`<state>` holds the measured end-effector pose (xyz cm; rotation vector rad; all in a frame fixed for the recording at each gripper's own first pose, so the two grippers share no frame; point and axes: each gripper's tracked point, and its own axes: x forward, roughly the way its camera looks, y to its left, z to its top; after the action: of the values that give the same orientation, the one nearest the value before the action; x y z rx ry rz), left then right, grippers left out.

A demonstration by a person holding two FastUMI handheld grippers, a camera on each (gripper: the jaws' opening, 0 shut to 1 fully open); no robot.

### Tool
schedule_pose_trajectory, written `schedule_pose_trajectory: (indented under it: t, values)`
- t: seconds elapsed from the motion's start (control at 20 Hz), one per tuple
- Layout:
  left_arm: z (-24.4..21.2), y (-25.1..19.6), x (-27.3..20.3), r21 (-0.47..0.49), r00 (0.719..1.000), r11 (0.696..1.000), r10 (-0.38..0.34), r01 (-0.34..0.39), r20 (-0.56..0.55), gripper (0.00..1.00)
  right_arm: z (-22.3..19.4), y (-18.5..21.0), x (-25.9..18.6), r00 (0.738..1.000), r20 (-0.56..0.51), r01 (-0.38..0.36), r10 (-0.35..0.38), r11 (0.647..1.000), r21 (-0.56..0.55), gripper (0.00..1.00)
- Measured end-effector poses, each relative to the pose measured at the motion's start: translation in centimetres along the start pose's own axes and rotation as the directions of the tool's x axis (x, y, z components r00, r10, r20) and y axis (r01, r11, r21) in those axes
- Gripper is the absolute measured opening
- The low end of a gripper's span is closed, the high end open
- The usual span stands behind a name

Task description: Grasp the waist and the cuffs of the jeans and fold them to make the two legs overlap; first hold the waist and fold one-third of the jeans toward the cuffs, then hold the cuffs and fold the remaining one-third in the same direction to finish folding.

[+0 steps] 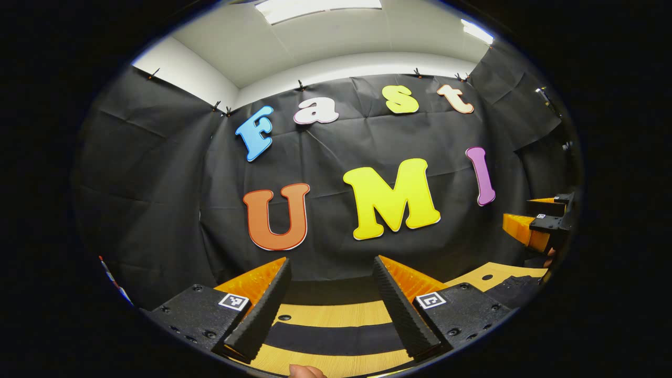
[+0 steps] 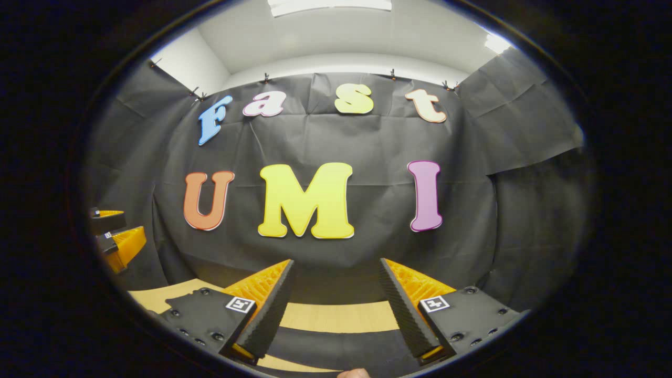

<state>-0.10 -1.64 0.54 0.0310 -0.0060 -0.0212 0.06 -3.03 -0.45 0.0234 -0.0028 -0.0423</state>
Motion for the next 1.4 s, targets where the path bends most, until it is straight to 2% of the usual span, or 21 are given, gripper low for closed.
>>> schedule_pose_trajectory:
  t: [0.3,0.45,0.55,0.6,0.7,0.8,0.85,1.0,1.05,1.1,1.15,1.2,1.25,1.3,1.35,1.4]
  values:
    - [-0.3,0.5,0.1,-0.017,1.0,1.0,0.014,-0.014,-0.003,0.99,0.1,-0.1,0.1,1.0,0.009,-0.005,0.005,1.0,-0.009,0.96]
    - [-1.4,2.2,-0.4,-0.085,0.998,0.996,0.035,-0.04,-0.052,0.99,0.3,0.1,-0.1,1.0,0.012,-0.012,0.012,1.0,-0.015,0.96]
    - [-3.3,5.2,-1.9,-0.224,0.987,0.969,0.071,-0.103,-0.145,0.99,0.4,-0.5,-0.2,1.0,0.014,-0.009,0.009,0.999,-0.034,0.96]
    - [-4.7,6.8,-3.4,-0.318,0.971,0.934,0.095,-0.163,-0.219,0.99,0.5,-1.1,-0.4,1.0,0.017,-0.001,0.002,0.999,-0.041,0.96]
    - [-8.7,9.7,-7.2,-0.461,0.915,0.834,0.12,-0.303,-0.385,1.0,0.2,-2.2,-0.7,1.0,0.009,0.019,-0.018,0.999,-0.044,0.96]
    - [-13.3,11.8,-12.1,-0.556,0.828,0.692,0.111,-0.461,-0.549,0.99,-0.3,-3.2,-0.9,0.999,-0.007,0.035,-0.036,0.998,-0.05,0.96]
    - [-15.7,12.6,-15.0,-0.579,0.774,0.604,0.103,-0.548,-0.625,0.99,-0.5,-3.4,-1.0,0.999,-0.012,0.039,-0.04,0.998,-0.056,0.96]
    - [-20.3,11.5,-22.1,-0.605,0.639,0.309,0.011,-0.733,-0.769,0.99,-0.5,-3.7,-1.2,0.999,-0.018,0.038,-0.04,0.996,-0.084,0.96]
    - [-21.3,11.0,-23.8,-0.585,0.603,0.246,0.0,-0.773,-0.798,0.99,-0.5,-3.6,-1.1,0.999,-0.018,0.032,-0.034,0.995,-0.093,0.96]
    - [-21.9,10.1,-25.2,-0.572,0.579,0.187,-0.024,-0.798,-0.815,0.99,-0.7,-3.5,-1.2,0.999,-0.021,0.027,-0.03,0.994,-0.105,0.96]
    - [-22.1,9.2,-25.9,-0.572,0.571,0.127,-0.049,-0.81,-0.819,0.99,-0.7,-3.4,-1.2,0.999,-0.025,0.023,-0.026,0.993,-0.115,0.96]
    - [-24.0,10.5,-26.4,-0.567,0.563,0.071,-0.071,-0.821,-0.824,0.99,-0.9,-3.5,-1.4,0.999,-0.031,0.018,-0.022,0.992,-0.122,0.96]
    - [-23.7,9.3,-26.7,-0.563,0.56,0.013,-0.094,-0.826,-0.823,0.99,-1.0,-3.5,-1.5,0.999,-0.039,0.015,-0.02,0.992,-0.125,0.96]
    - [-23.9,9.9,-27.3,-0.55,0.55,-0.027,-0.103,-0.835,-0.829,0.99,-1.1,-3.8,-1.6,0.999,-0.046,0.018,-0.024,0.992,-0.125,0.96]
    - [-24.3,9.2,-27.4,-0.541,0.543,-0.049,-0.107,-0.84,-0.833,1.0,-1.0,-4.1,-1.7,0.998,-0.052,0.026,-0.032,0.992,-0.123,0.98]
    - [-25.0,9.5,-27.7,-0.525,0.528,-0.053,-0.105,-0.849,-0.843,1.0,-0.9,-4.5,-1.6,0.998,-0.051,0.035,-0.041,0.992,-0.12,0.96]
